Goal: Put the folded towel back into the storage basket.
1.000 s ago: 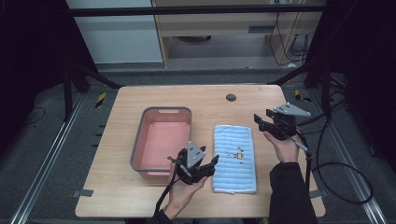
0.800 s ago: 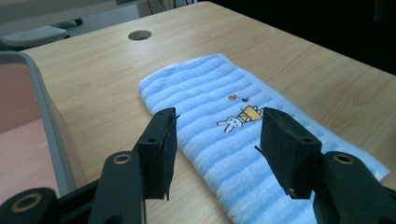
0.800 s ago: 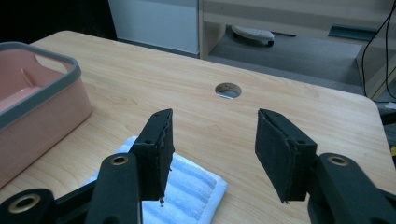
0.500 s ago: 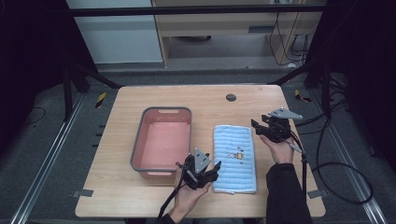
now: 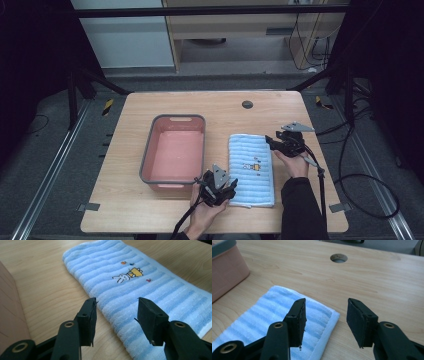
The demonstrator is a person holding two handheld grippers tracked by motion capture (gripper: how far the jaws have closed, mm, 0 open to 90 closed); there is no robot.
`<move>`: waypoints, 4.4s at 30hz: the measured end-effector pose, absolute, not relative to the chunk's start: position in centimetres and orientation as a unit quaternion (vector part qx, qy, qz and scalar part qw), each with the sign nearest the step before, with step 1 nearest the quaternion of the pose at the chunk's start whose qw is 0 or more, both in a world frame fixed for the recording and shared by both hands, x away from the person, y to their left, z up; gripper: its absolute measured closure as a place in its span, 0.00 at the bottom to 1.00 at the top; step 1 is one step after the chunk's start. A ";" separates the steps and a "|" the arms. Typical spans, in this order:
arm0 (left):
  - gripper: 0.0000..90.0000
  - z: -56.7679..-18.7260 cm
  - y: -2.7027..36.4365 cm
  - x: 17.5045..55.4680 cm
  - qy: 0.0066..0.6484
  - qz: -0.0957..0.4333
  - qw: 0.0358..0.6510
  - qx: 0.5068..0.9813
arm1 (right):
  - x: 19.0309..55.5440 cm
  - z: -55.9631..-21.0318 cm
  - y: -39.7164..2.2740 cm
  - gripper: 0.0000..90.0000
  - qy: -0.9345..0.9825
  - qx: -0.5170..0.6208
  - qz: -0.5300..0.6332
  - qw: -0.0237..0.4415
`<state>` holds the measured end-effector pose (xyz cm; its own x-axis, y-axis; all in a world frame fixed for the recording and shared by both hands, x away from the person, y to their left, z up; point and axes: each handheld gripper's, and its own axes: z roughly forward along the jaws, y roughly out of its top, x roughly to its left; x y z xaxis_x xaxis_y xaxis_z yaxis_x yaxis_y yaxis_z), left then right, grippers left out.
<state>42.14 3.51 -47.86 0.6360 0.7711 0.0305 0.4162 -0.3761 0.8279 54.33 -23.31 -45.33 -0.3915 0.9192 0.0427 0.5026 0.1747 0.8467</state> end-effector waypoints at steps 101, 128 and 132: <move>0.97 -41.0 6.0 41.1 0.350 0.187 0.477 0.784 | 51.2 -38.8 -21.0 0.91 0.718 0.443 0.473 0.255; 0.97 -37.0 8.7 40.7 0.348 0.218 0.500 0.763 | 51.0 -33.6 -18.1 0.91 0.712 0.416 0.493 0.279; 0.97 -36.6 9.3 40.8 0.349 0.221 0.503 0.759 | 51.0 -32.8 -17.3 0.91 0.712 0.410 0.497 0.280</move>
